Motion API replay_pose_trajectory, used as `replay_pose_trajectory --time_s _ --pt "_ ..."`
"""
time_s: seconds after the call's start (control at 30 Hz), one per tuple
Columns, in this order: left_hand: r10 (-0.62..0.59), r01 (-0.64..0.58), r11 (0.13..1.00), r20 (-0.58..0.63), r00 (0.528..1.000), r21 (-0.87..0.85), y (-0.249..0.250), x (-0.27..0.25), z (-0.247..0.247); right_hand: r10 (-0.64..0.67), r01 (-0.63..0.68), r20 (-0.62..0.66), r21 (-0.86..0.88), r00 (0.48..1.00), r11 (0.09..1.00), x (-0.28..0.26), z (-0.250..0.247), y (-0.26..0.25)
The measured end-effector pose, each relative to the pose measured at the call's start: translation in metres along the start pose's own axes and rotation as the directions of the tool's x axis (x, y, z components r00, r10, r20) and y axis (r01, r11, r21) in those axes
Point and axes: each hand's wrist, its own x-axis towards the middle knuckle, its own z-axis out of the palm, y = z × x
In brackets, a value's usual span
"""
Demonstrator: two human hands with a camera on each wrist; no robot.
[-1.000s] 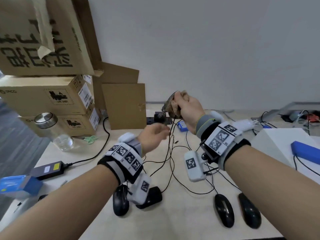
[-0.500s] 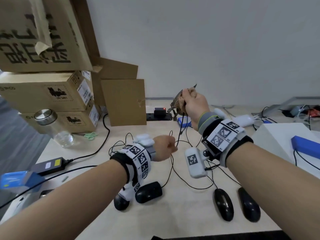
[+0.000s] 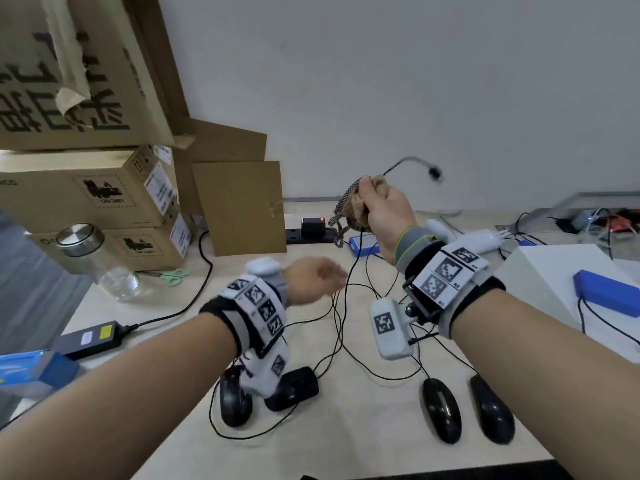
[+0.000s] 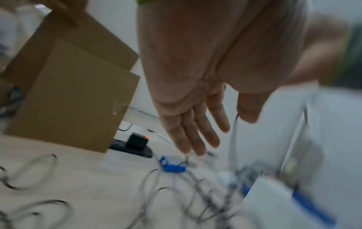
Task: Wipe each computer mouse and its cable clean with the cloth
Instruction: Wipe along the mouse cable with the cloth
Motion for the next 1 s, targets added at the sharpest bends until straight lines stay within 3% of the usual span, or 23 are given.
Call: replay_pose_trajectory --time_s 0.07,0.13,0.23,0.3,0.37,0.43,0.53,0.57,0.63,0.7,0.77,0.83,0.9,0.93,0.97,1.0 --pt "0.011 -0.064 0.911 -0.129 0.992 -0.408 0.027 0.005 -0.003 -0.018 0.017 -0.002 -0.075 1.0 0.997 -0.002 0.0 0.011" --pt "-0.026 -0.096 0.84 -0.217 0.976 -0.534 0.041 0.012 0.001 -0.029 0.027 -0.006 -0.189 1.0 0.982 -0.003 -0.001 0.02" --pt "-0.038 -0.122 0.935 -0.434 0.9 -0.334 0.038 0.023 0.01 -0.01 0.006 -0.017 -0.205 1.0 0.979 -0.001 -0.004 0.026" --pt "0.0 -0.13 0.965 -0.497 0.867 -0.227 0.036 0.025 0.011 0.004 -0.008 -0.024 -0.158 1.0 0.987 -0.001 -0.005 0.024" --pt "0.016 -0.142 0.959 -0.456 0.89 -0.244 0.037 0.025 0.01 0.042 -0.046 -0.04 -0.107 0.998 0.993 -0.002 -0.003 0.023" --pt "-0.013 -0.137 0.92 -0.377 0.926 -0.368 0.039 0.024 0.009 0.081 -0.084 -0.04 -0.095 0.996 0.992 -0.003 -0.003 0.021" --pt "0.009 -0.154 0.877 -0.306 0.952 -0.456 0.037 0.017 0.004 0.063 -0.062 -0.002 -0.206 0.998 0.977 0.0 -0.006 0.019" --pt "0.049 -0.166 0.908 -0.297 0.954 -0.385 0.035 0.016 0.0 0.056 -0.056 -0.007 -0.239 0.998 0.969 0.002 -0.007 0.017" --pt "0.159 -0.169 0.985 -0.23 0.96 -0.025 0.032 0.01 -0.008 0.048 -0.06 -0.054 -0.259 0.997 0.964 0.011 -0.008 0.014" --pt "0.172 -0.153 0.922 -0.022 0.985 0.357 0.028 0.002 -0.009 0.029 -0.051 -0.1 -0.227 0.995 0.973 0.017 -0.009 0.007" --pt "0.071 -0.132 0.85 0.137 0.988 0.511 0.021 -0.004 -0.007 0.021 -0.04 -0.098 -0.197 0.995 0.98 0.019 -0.01 0.001" --pt "0.02 -0.108 0.828 0.162 0.987 0.55 0.018 -0.004 -0.007 0.026 -0.038 -0.067 -0.18 0.997 0.983 0.017 -0.01 0.0" --pt "0.026 -0.086 0.854 0.124 0.992 0.512 0.018 -0.005 -0.009 0.036 -0.041 -0.032 -0.191 0.999 0.981 0.012 -0.01 0.004" --pt "0.036 -0.071 0.921 0.098 0.995 0.382 0.018 -0.004 -0.01 0.038 -0.039 -0.009 -0.189 0.999 0.981 0.011 -0.009 0.005" --pt "0.024 -0.036 0.99 0.086 0.996 0.133 0.02 -0.005 -0.008 0.05 -0.046 0.017 -0.164 0.999 0.985 0.008 -0.009 0.008" --pt "0.019 -0.005 0.985 0.081 0.997 -0.171 0.025 -0.006 -0.007 0.059 -0.051 0.053 -0.139 0.997 0.989 0.005 -0.007 0.009"
